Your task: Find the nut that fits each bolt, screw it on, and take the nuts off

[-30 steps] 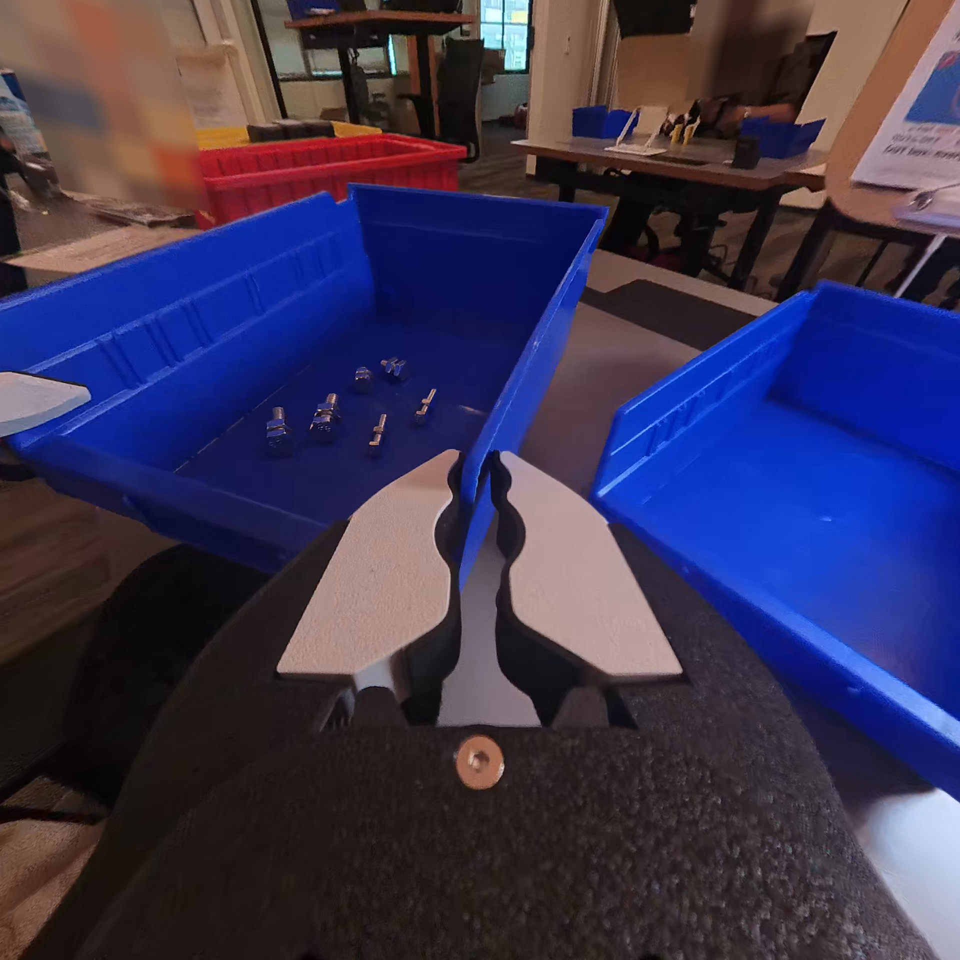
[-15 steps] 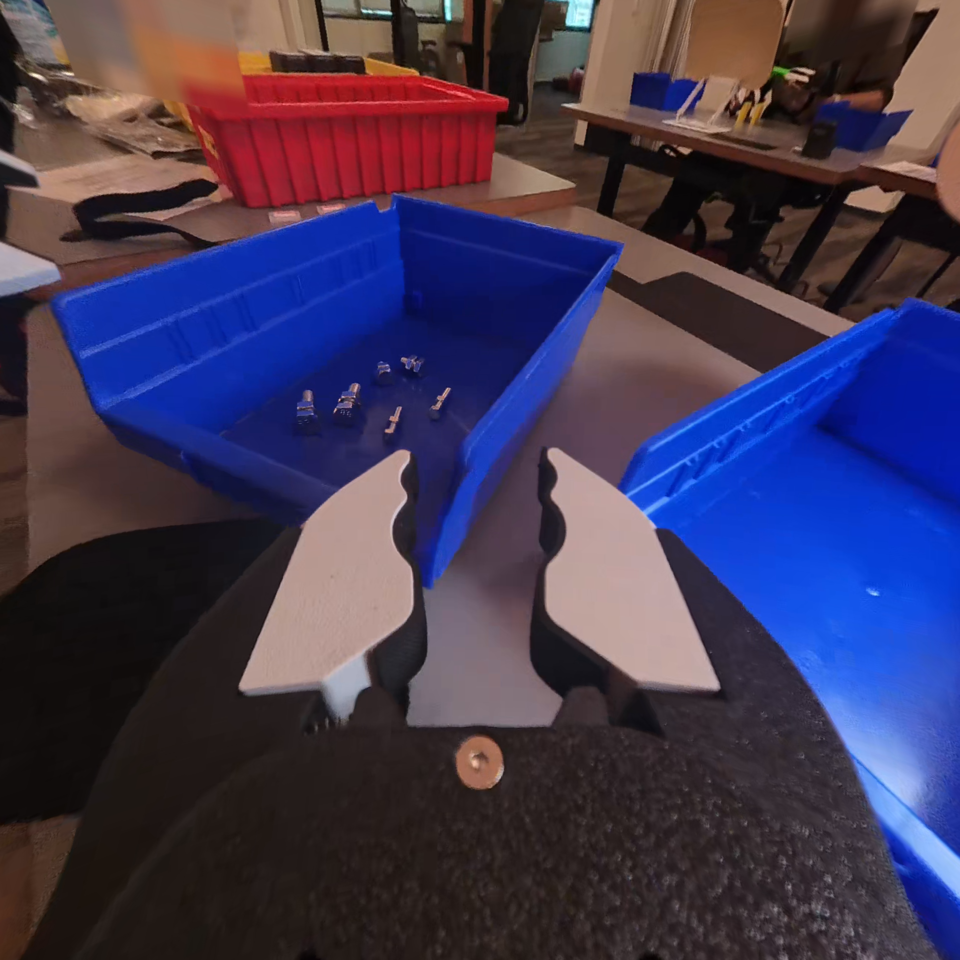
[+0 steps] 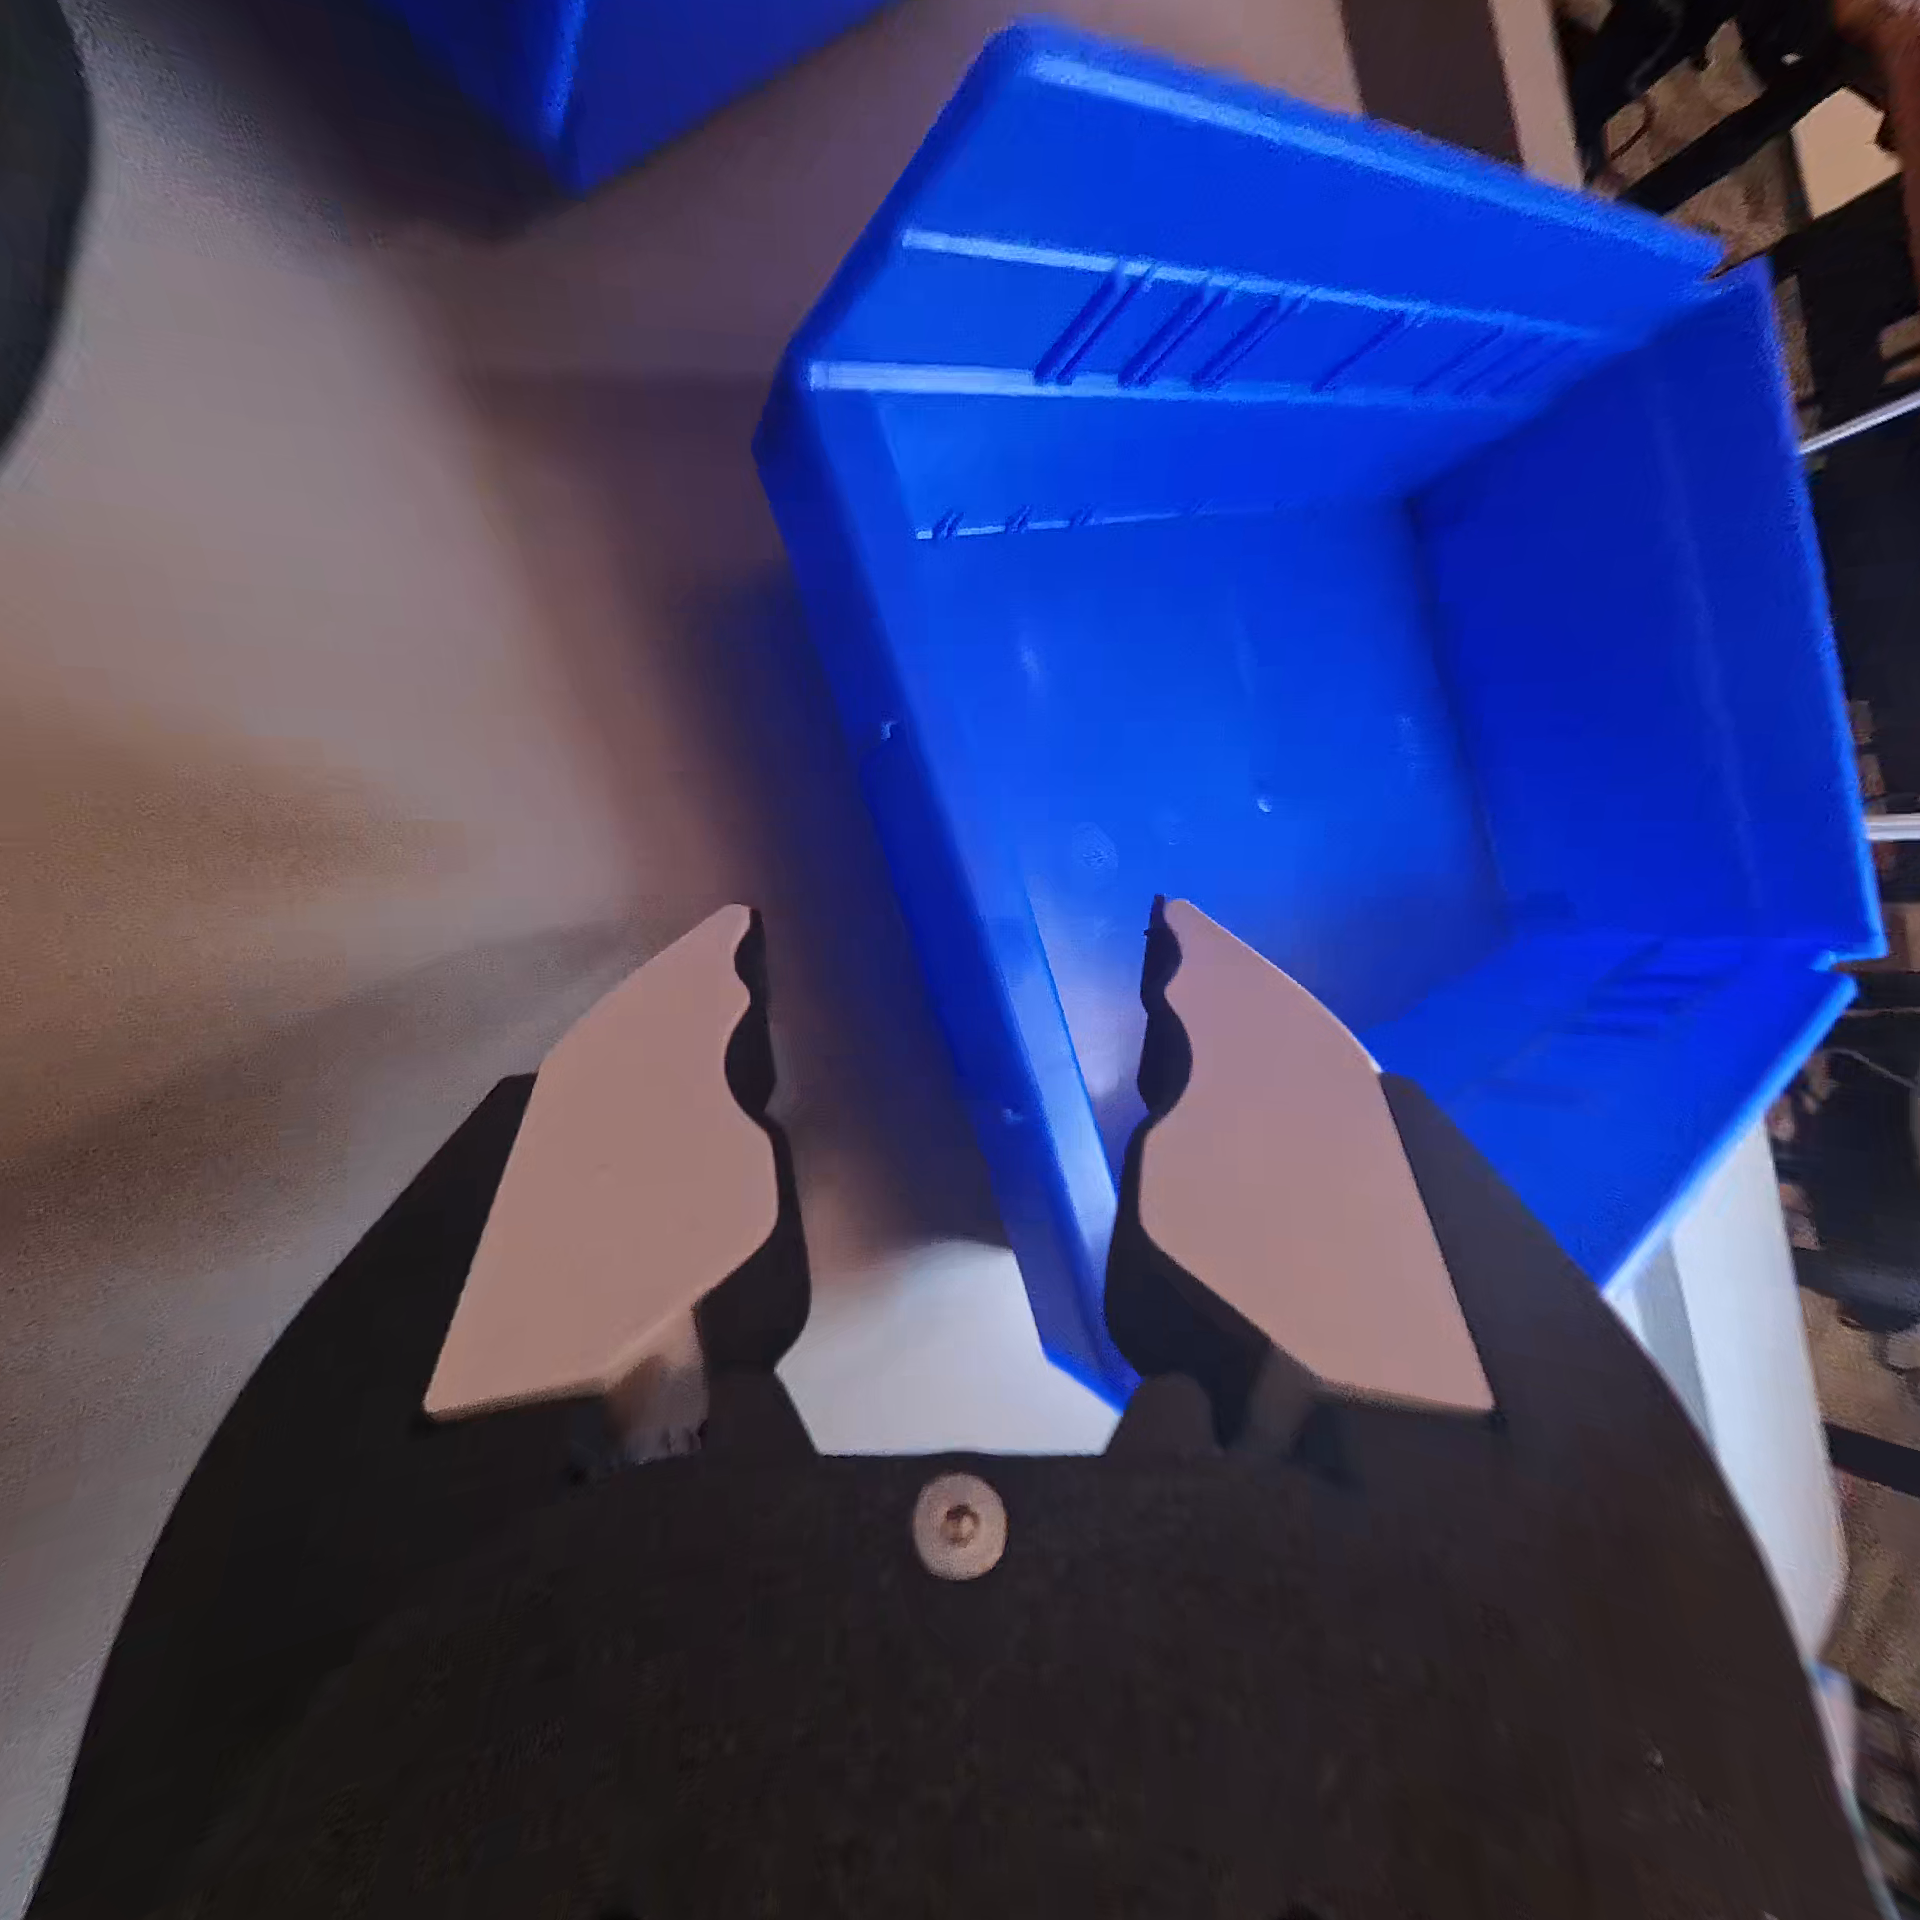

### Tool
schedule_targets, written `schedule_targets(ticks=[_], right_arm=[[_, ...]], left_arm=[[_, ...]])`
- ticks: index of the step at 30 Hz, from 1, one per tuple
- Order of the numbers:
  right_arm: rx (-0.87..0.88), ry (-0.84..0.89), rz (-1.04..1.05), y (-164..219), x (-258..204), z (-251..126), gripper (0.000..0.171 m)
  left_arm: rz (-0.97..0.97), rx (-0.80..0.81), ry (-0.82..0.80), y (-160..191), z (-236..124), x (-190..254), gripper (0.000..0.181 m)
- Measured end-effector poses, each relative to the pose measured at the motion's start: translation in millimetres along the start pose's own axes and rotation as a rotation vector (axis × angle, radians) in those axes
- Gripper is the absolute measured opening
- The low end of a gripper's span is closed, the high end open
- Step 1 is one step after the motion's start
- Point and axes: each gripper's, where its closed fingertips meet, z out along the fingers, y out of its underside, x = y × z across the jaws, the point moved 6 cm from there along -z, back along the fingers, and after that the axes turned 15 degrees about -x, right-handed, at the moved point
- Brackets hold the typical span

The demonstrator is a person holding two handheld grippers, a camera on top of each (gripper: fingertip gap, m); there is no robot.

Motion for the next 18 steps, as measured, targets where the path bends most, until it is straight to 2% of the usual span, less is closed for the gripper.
schedule_targets(ticks=[2,4,10,14,18], right_arm=[[-0.084,0.044,-0.056,-1,1,20,0.058],[-0.138,0.084,-0.097,2,1,32,0.035],[-0.224,0.084,0.018,34,-9,11,0.035],[-0.275,0.139,0.115,79,-15,-9,0.034],[-0.343,0.200,0.205,136,3,-18,0.034]], left_arm=[[-0.016,-0.014,0.003,-6,13,-18,0.032],[-0.044,-0.032,0.005,-11,29,-34,0.032],[-0.124,-0.045,-0.024,-9,59,-60,0.033],[-0.152,-0.021,-0.045,-2,60,-60,0.035],[-0.164,-0.003,-0.065,2,55,-54,0.035]])
